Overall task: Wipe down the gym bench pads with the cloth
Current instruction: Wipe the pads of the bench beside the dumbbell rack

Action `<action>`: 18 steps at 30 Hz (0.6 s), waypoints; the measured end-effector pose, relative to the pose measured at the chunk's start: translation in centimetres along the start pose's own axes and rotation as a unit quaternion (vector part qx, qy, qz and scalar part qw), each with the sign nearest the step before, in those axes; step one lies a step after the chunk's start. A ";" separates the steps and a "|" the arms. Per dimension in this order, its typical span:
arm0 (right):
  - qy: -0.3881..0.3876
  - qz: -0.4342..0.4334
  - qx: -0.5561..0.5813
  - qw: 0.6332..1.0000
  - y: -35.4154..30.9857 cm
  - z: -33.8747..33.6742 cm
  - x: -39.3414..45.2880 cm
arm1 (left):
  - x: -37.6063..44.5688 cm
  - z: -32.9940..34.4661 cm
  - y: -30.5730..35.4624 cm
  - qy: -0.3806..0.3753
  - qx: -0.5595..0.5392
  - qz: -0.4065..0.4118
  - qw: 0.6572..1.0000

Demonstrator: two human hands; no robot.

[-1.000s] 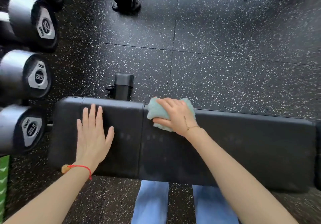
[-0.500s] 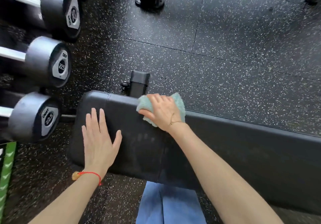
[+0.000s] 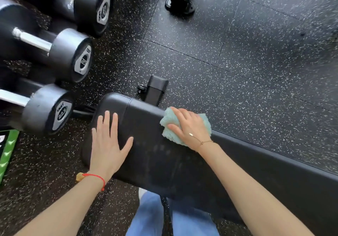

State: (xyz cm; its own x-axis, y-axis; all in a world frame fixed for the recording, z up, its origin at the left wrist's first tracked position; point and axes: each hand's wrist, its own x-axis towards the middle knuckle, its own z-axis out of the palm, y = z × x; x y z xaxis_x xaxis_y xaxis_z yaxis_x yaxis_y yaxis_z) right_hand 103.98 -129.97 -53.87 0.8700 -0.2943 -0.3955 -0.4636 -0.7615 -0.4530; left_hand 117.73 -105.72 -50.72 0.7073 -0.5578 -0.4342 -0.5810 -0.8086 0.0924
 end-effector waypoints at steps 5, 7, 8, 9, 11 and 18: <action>0.010 -0.039 0.005 0.999 -8.8 1.6 8.4 | 0.1 -0.8 -1.4 0.004 0.019 0.036 0.999; -0.018 -0.051 -0.006 0.999 -11.5 1.8 11.3 | 0.0 -1.0 -2.1 0.007 0.028 0.051 0.998; -0.027 -0.054 -0.005 0.998 -11.9 1.7 11.9 | -0.1 -1.0 -2.5 0.006 0.032 0.060 0.998; -0.033 -0.057 -0.001 0.998 -11.6 1.6 11.8 | -0.2 -0.9 -2.9 0.003 0.035 0.070 0.997; -0.032 -0.056 -0.004 0.998 -9.3 1.1 9.7 | -0.4 -0.8 -3.8 -0.002 0.026 0.089 0.996; 0.003 0.020 -0.063 0.998 -5.5 0.3 4.7 | -0.1 -0.8 -7.1 -0.032 0.024 0.157 0.987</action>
State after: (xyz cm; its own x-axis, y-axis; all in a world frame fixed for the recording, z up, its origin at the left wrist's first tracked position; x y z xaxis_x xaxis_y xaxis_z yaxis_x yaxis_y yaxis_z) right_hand 110.62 -126.99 -53.46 0.8526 -0.3292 -0.4059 -0.4735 -0.8152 -0.3334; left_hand 122.13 -100.08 -50.66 0.4630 -0.7653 -0.4471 -0.7869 -0.5871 0.1901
